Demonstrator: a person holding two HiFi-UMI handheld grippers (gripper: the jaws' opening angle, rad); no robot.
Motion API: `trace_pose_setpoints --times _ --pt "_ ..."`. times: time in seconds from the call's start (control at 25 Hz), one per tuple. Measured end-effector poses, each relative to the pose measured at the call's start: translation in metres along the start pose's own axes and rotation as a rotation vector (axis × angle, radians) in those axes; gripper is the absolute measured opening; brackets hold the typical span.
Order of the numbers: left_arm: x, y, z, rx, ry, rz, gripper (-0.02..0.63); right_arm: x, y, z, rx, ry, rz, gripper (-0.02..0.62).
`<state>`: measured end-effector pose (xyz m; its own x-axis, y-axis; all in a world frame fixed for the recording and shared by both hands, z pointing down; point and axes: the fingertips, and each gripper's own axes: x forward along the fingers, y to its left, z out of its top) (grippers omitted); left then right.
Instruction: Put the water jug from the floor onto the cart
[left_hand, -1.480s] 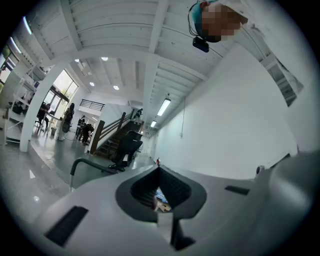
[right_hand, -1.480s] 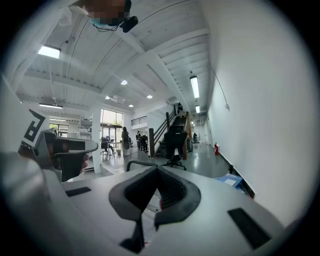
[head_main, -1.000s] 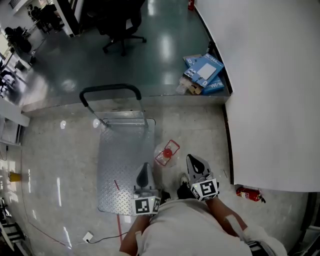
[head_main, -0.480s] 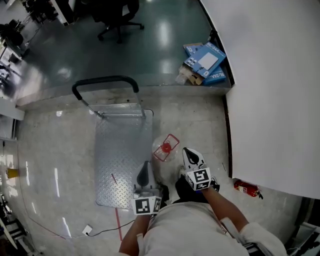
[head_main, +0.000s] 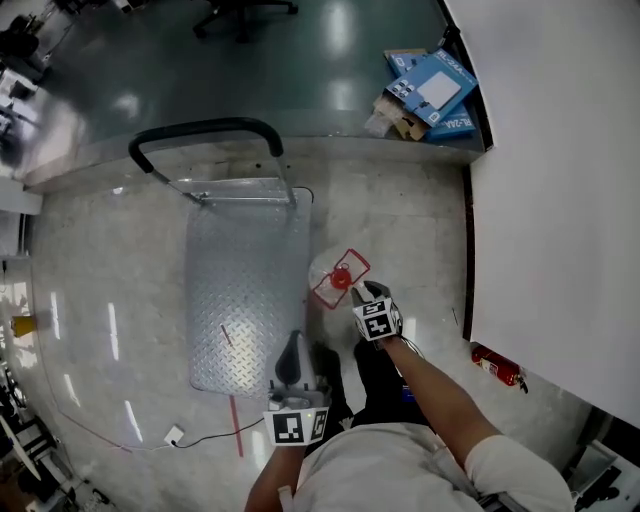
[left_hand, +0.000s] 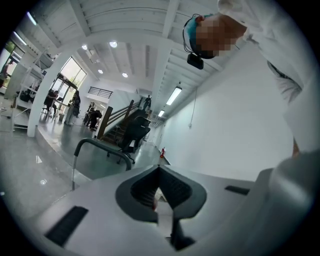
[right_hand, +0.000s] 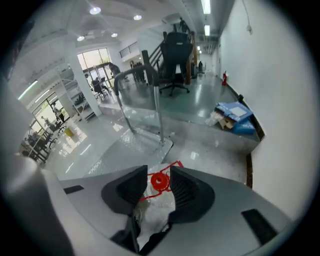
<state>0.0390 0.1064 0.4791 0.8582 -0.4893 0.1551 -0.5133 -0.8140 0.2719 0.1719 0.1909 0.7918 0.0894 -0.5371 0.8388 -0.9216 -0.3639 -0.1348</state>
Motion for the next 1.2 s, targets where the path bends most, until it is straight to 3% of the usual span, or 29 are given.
trace_pose_setpoints --times 0.24,0.52,0.8,1.2 --pt "0.007 0.021 -0.026 0.0 0.029 0.04 0.003 0.068 0.0 -0.05 0.001 0.192 0.05 0.188" --pt "0.014 0.047 -0.076 -0.021 0.065 0.078 0.003 0.136 -0.002 -0.074 0.03 0.244 0.068 0.269" --pt "0.021 0.058 -0.102 -0.037 0.087 0.069 0.003 0.165 0.008 -0.089 -0.005 0.326 0.04 0.279" --pt "0.012 0.079 -0.109 -0.041 0.107 0.071 0.003 0.19 0.005 -0.098 -0.04 0.395 0.013 0.29"
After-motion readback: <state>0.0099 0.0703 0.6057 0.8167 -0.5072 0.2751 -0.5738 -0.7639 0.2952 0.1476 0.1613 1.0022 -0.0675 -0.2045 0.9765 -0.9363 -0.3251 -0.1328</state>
